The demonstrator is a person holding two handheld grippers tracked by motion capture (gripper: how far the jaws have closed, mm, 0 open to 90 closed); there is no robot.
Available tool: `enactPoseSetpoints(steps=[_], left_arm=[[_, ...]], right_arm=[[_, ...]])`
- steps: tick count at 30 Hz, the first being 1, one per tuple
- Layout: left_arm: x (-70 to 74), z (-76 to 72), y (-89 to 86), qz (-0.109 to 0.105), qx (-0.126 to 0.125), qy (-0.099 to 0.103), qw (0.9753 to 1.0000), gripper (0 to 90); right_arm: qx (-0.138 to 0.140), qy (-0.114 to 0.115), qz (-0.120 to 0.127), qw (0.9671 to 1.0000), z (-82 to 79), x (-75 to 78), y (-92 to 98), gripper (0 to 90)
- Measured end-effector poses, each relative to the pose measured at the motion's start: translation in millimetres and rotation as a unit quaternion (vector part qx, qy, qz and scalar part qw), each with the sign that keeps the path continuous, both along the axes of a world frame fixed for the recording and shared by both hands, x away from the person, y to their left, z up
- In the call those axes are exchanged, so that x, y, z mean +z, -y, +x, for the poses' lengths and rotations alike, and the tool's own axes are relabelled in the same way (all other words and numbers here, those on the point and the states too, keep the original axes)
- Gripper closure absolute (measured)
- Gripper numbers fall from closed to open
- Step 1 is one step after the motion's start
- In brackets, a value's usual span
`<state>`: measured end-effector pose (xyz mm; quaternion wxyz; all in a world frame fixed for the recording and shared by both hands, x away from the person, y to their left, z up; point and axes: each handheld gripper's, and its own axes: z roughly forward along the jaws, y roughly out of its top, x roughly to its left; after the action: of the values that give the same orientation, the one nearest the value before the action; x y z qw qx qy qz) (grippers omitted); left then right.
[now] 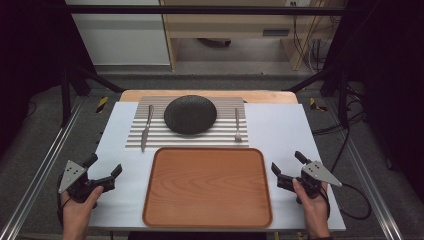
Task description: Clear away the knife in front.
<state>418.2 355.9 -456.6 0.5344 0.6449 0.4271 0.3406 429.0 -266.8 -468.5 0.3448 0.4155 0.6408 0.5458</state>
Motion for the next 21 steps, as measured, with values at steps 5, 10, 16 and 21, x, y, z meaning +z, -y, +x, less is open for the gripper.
enactPoseSetpoints(steps=[5,10,16,21], left_arm=[[-1.4,-0.3,9.0,-0.001,-0.016,-0.015,0.9998,2.9],[-2.4,11.2,23.6,0.035,-0.040,-0.036,0.9979,3.4],[5.8,46.7,43.4,0.083,-0.058,-0.068,0.9925,4.8],[16.7,79.3,58.6,0.116,-0.059,-0.096,0.9868,6.4]], right_arm=[[-0.014,-0.025,-0.008,0.9996,-2.7,-2.6,-2.7,3.3],[-0.028,-0.036,-0.017,0.9988,-1.5,-5.7,1.3,3.9],[-0.042,-0.042,0.008,0.9982,-5.6,-0.9,0.6,5.8],[-0.025,-0.051,-0.010,0.9983,-6.7,-2.0,-11.3,6.1]])
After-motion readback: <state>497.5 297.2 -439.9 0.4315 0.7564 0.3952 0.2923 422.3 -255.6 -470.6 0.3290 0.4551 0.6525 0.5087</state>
